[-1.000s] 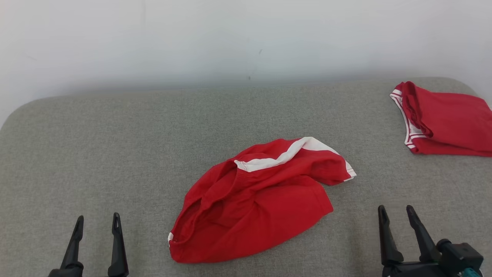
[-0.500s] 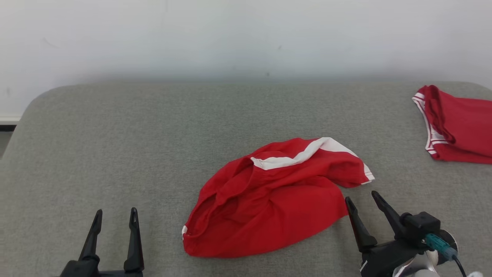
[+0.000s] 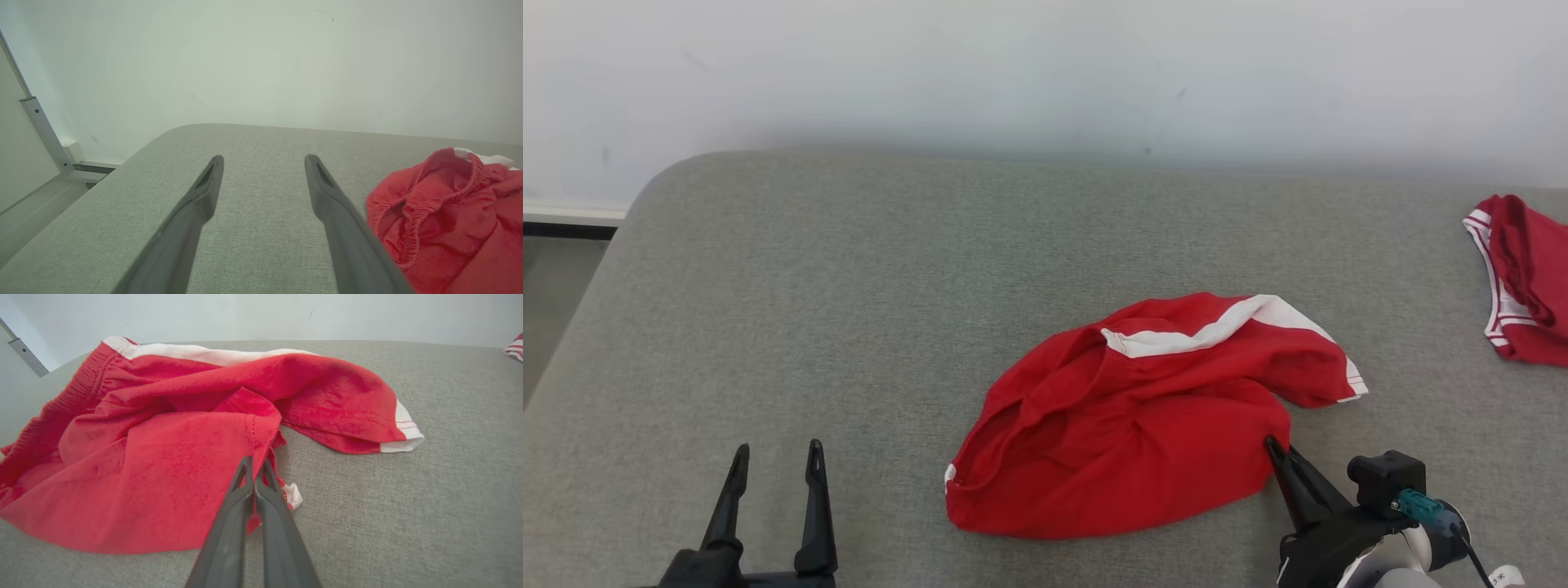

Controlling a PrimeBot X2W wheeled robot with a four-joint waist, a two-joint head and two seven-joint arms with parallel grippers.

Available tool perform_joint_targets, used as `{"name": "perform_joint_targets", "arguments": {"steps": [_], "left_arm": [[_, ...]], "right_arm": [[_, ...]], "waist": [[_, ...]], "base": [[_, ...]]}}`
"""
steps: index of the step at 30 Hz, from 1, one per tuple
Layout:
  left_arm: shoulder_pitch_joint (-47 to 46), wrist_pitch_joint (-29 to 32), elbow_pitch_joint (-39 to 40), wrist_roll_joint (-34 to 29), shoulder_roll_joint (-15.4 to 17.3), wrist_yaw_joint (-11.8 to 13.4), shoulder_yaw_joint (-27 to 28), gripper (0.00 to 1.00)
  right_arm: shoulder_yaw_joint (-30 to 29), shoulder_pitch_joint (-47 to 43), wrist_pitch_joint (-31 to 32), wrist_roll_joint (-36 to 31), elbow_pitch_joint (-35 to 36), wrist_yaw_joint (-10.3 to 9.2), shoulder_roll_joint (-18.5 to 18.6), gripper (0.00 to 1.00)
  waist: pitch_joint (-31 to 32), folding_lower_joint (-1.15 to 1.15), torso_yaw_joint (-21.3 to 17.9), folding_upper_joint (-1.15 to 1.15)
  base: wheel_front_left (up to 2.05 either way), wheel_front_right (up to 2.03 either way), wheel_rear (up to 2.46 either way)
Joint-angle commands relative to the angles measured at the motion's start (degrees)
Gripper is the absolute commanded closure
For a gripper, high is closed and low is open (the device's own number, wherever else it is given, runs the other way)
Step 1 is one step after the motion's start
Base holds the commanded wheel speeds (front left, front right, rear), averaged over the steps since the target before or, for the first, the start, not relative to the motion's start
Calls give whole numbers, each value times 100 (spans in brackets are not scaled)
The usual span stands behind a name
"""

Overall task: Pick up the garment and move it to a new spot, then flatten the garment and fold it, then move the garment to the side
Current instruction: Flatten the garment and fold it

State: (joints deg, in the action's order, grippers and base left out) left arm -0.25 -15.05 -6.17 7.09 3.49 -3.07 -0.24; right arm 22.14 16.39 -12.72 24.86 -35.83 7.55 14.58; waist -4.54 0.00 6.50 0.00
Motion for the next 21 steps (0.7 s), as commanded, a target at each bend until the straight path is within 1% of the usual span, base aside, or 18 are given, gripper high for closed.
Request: {"name": "perform_joint_targets", "arguments": {"steps": [1, 5, 11, 15, 21], "left_arm": [[33, -17, -40, 42, -9, -39, 48, 0], [106, -17, -33, 41, -24, -11, 32, 0], [57, -17, -53, 74, -39, -10, 51, 0], [73, -17, -68, 62, -45, -20, 44, 0], [32, -17, -132, 70, -50, -74, 100, 0]], "right_arm": [[31, 18, -72, 61, -7, -15, 49, 100], [85, -132, -180, 74, 222, -15, 134, 100], [-28, -720, -191, -94, 1215, -15, 238, 100], [-276, -1309, 32, -232, 2006, -15, 217, 100], [-817, -2328, 667, -420, 3246, -15, 62, 100]], "waist": [[28, 0, -83, 0], [71, 0, -267, 0], [100, 0, -586, 0], [113, 0, -742, 0], [112, 0, -838, 0]], "base": [[0, 0, 0], [0, 0, 0], [0, 0, 0], [0, 0, 0], [0, 0, 0]]}}
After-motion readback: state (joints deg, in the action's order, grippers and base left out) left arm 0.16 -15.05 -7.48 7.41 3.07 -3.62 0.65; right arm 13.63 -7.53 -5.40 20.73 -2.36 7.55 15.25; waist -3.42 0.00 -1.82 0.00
